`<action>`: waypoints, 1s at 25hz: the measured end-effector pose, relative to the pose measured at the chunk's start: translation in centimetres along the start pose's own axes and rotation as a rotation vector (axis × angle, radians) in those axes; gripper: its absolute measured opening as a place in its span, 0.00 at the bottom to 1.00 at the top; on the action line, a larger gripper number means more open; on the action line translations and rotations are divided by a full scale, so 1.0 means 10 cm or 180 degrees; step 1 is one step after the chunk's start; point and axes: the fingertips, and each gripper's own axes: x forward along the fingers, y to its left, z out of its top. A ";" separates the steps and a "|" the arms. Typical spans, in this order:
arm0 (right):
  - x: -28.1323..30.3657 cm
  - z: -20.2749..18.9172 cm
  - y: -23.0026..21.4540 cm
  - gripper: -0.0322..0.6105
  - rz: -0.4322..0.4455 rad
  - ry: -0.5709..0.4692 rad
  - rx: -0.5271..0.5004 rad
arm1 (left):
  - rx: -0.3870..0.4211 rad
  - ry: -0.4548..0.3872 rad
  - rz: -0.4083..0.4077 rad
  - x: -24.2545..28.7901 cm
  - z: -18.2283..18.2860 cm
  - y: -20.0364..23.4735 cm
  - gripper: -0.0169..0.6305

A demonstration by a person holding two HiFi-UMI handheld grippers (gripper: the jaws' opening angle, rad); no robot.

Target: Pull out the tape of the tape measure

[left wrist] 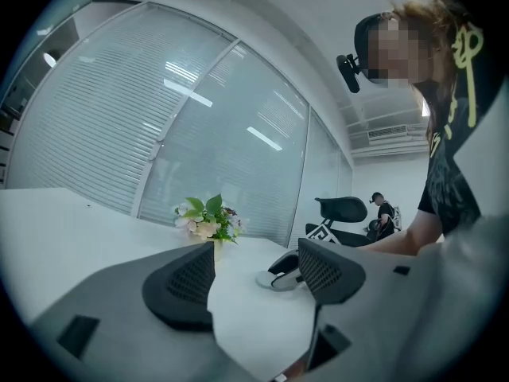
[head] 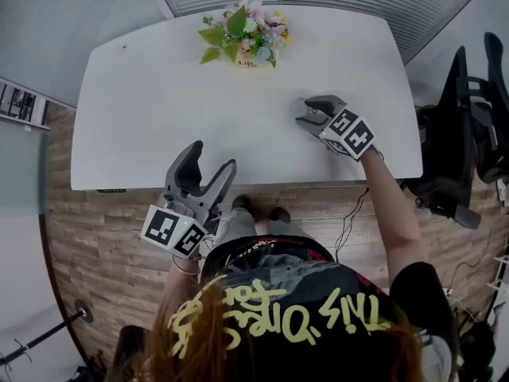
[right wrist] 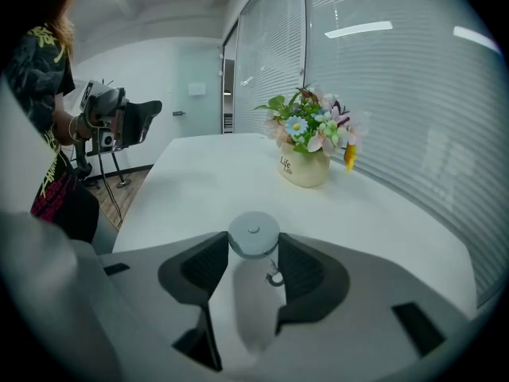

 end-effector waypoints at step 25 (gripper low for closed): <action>-0.38 1.37 0.91 0.36 -0.0359 -0.0780 -0.0545 | -0.0729 0.0444 -0.0822 0.37 -0.09 0.30 0.45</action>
